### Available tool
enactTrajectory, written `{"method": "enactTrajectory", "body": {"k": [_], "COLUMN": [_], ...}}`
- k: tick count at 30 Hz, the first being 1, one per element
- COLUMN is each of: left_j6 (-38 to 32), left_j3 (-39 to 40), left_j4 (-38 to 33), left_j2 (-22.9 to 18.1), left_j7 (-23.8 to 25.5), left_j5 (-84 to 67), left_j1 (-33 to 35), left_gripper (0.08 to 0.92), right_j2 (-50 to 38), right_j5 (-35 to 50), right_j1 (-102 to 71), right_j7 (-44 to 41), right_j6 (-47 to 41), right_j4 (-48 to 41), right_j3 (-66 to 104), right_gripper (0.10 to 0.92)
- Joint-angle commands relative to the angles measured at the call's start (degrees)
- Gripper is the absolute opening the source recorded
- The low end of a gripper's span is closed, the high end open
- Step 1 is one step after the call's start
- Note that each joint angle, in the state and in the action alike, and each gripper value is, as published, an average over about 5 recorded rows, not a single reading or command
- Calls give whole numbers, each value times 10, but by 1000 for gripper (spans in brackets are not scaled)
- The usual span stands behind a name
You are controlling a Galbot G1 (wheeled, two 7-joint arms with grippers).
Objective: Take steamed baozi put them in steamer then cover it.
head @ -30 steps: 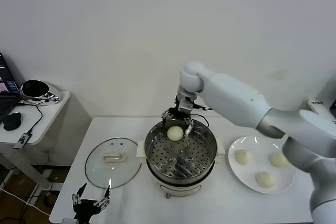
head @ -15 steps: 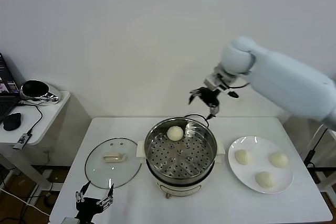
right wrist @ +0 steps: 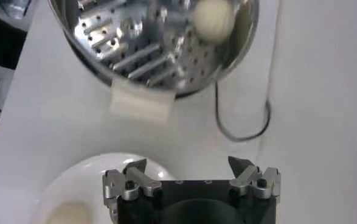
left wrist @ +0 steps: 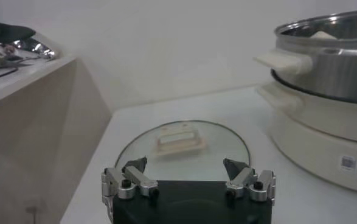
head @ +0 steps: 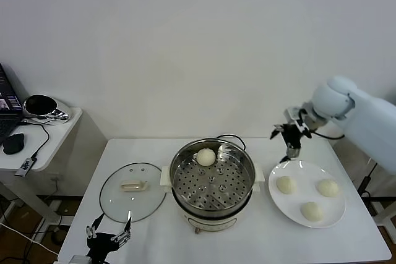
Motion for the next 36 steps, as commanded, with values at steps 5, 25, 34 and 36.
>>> {"method": "enactTrajectory", "body": {"k": [5,25,34,36], "left_j6": [4,8,8,8], "left_j3": [-2,-2,0,1], "left_j4": [11,29,26,27], "left_j2": [-2,0,-1,-1], "left_j7": [0,1,2,2], "left_j5": [-3,-4,-5,-5], "left_j1": [-7,-19,-17,-17], "left_gripper": [823,823,823,823], "right_j2": [16,57,63,61], "right_j5": [-70,-112,-123,-122], "right_j1": [-110,-140,-157,-162], "right_j7": [35,79,80,79], "right_j6": [-25,-19,-17,-17], "right_j4": [-45,-106,-117,-117], "right_j3": [54,54,63,65], "right_gripper": [823,823,823,823]}}
